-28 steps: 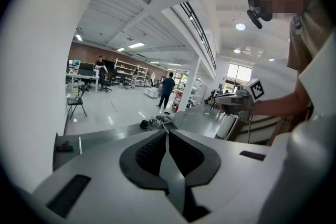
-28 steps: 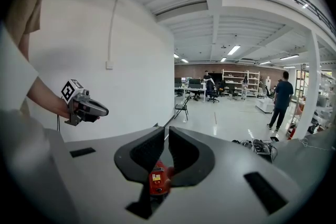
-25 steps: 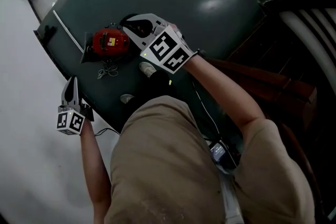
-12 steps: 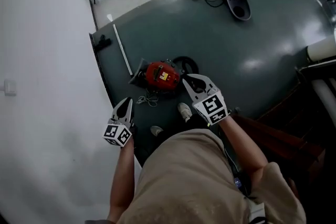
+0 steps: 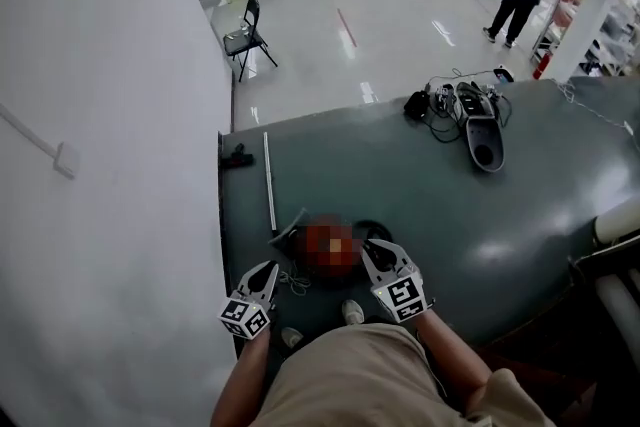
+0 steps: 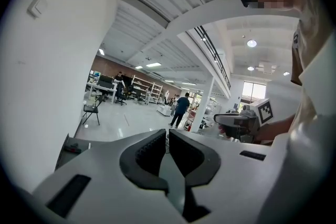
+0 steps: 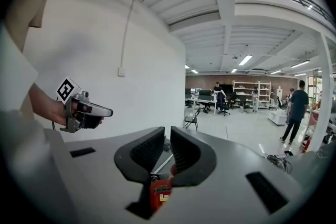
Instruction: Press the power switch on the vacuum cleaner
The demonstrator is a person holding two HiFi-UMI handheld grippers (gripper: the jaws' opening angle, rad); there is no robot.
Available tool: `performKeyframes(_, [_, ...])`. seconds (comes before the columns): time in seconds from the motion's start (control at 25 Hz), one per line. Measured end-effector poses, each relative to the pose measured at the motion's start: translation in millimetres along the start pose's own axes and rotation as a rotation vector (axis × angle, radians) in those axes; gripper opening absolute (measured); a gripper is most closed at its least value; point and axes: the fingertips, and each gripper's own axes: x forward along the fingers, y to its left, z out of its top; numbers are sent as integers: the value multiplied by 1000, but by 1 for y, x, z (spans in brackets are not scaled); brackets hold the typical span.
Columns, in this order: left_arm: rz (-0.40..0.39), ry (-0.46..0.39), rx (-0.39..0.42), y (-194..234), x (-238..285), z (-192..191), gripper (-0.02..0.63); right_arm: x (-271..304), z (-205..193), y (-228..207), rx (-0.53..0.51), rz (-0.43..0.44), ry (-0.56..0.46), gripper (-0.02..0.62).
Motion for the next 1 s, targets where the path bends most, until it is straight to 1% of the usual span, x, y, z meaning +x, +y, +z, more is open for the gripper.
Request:
performKeyframes(0.2, [29, -42, 5, 5, 0, 9, 8, 11, 4, -10, -44, 19, -30, 23])
performKeyframes(0.44, [40, -63, 37, 0, 11, 16, 8, 14, 14, -18, -42, 63, -41, 23])
performKeyframes(0.6, [44, -77, 45, -6, 12, 8, 8, 15, 4, -13, -55, 104, -16, 23])
performKeyframes(0.72, [32, -82, 99, -13, 16, -4, 8, 16, -7, -3, -65, 159, 0, 23])
performKeyframes(0.84, [25, -82, 160, -18, 26, 9, 8, 27, 23, 1, -122, 236, -13, 23])
performKeyframes(0.92, [31, -71, 160, -21, 27, 16, 8, 32, 29, 5, -151, 280, 23, 23])
performKeyframes(1.0, [38, -45, 133, -25, 24, 12, 8, 33, 27, 10, -156, 308, 69, 23])
